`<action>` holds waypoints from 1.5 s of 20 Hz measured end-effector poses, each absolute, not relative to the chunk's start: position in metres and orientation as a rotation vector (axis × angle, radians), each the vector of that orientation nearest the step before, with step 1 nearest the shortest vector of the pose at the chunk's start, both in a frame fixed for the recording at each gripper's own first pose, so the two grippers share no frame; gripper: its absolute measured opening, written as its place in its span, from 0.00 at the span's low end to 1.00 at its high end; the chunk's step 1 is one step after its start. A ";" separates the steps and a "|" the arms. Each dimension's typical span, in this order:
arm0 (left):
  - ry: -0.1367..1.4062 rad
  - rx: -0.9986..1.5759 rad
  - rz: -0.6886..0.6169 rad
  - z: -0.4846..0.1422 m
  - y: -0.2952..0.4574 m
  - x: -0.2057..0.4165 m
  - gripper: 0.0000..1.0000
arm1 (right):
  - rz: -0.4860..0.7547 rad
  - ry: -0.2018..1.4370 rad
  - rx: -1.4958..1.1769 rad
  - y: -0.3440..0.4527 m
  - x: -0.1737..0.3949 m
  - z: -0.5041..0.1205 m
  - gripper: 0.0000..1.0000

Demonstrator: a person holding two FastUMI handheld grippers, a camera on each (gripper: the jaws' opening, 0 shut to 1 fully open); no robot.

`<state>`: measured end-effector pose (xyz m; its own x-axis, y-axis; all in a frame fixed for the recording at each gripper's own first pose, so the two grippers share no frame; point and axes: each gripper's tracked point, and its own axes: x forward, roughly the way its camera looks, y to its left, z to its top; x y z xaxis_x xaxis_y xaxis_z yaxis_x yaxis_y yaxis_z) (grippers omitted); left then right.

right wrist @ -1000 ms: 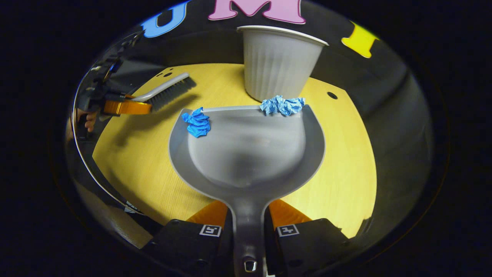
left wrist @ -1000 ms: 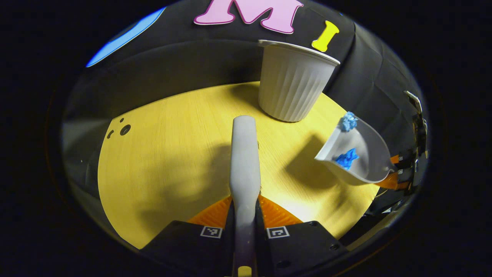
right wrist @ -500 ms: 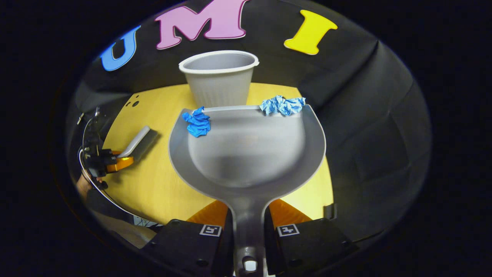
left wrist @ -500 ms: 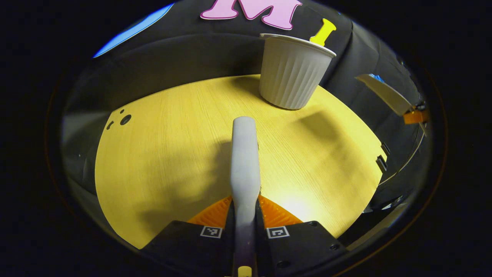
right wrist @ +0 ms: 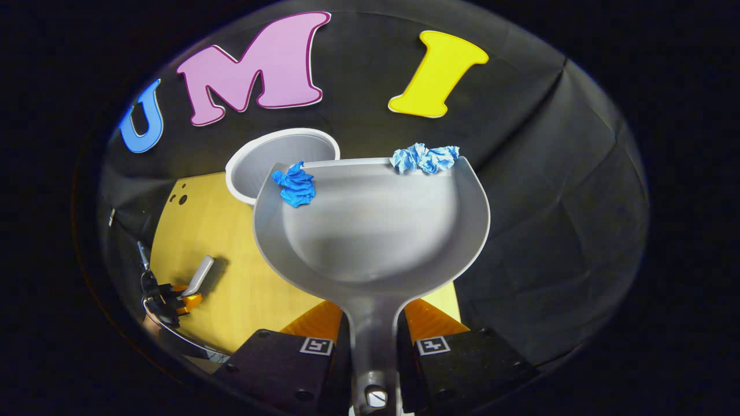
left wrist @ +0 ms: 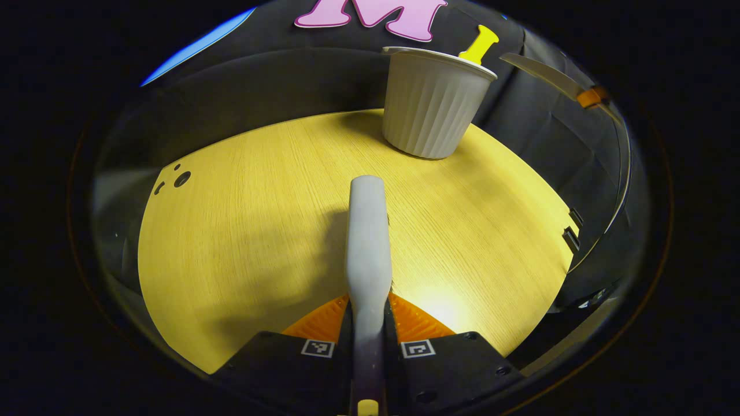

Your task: Pick up the small broom and dustpan from the desktop, sweep the trash into the dustpan with the broom, and then empty the trash into the garbage bin.

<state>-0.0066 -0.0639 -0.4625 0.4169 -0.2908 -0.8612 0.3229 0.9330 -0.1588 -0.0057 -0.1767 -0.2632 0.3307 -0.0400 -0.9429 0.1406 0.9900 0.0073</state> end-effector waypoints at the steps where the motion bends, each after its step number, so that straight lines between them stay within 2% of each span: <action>1: 1.074 0.037 -0.384 -0.463 -0.064 -0.007 0.28 | -0.111 1.232 0.058 -0.179 0.008 -0.265 0.37; 4: 1.075 0.022 -0.378 -0.463 -0.063 -0.009 0.28 | -0.086 1.248 -0.049 -0.176 0.037 -0.267 0.37; 5: 1.075 0.019 -0.373 -0.463 -0.063 -0.009 0.31 | -0.082 1.256 -0.094 -0.178 0.044 -0.268 0.37; 6: 1.075 0.016 -0.369 -0.463 -0.062 -0.010 0.28 | -0.081 1.257 -0.133 -0.178 0.050 -0.269 0.37; 11: 1.079 0.007 -0.349 -0.465 -0.058 -0.014 0.28 | -0.046 1.263 -0.297 -0.169 0.075 -0.277 0.38; 13: 1.078 0.007 -0.345 -0.465 -0.057 -0.015 0.31 | -0.023 1.266 -0.356 -0.163 0.083 -0.280 0.37; 17: 1.074 0.007 -0.345 -0.467 -0.057 -0.014 0.31 | -0.010 1.250 -0.438 -0.161 0.088 -0.280 0.36; 18: 1.076 0.006 -0.347 -0.467 -0.058 -0.014 0.28 | -0.013 1.246 -0.456 -0.161 0.089 -0.280 0.36; 19: 1.074 0.008 -0.349 -0.467 -0.058 -0.015 0.31 | -0.015 1.238 -0.485 -0.161 0.091 -0.281 0.36; 20: 1.073 0.011 -0.352 -0.467 -0.058 -0.014 0.28 | -0.016 1.228 -0.540 -0.164 0.093 -0.280 0.36; 22: 1.073 0.016 -0.356 -0.468 -0.059 -0.014 0.28 | -0.011 1.213 -0.656 -0.165 0.099 -0.278 0.36; 24: 1.072 0.021 -0.360 -0.469 -0.061 -0.013 0.28 | 0.014 1.207 -0.730 -0.164 0.105 -0.278 0.36; 25: 1.072 0.023 -0.361 -0.469 -0.061 -0.014 0.31 | 0.037 1.210 -0.767 -0.163 0.106 -0.277 0.36; 26: 1.071 0.027 -0.361 -0.469 -0.060 -0.014 0.28 | 0.064 1.211 -0.811 -0.160 0.108 -0.275 0.36; 30: 1.068 0.019 -0.351 -0.468 -0.059 -0.015 0.28 | 0.131 1.233 -0.878 -0.150 0.113 -0.270 0.36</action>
<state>-0.0146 -0.0592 -0.4684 0.4321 -0.2728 -0.8596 0.2911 0.9443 -0.1534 0.1126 -0.1499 -0.2702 0.3678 -0.3590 -0.8578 -0.5306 0.6765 -0.5106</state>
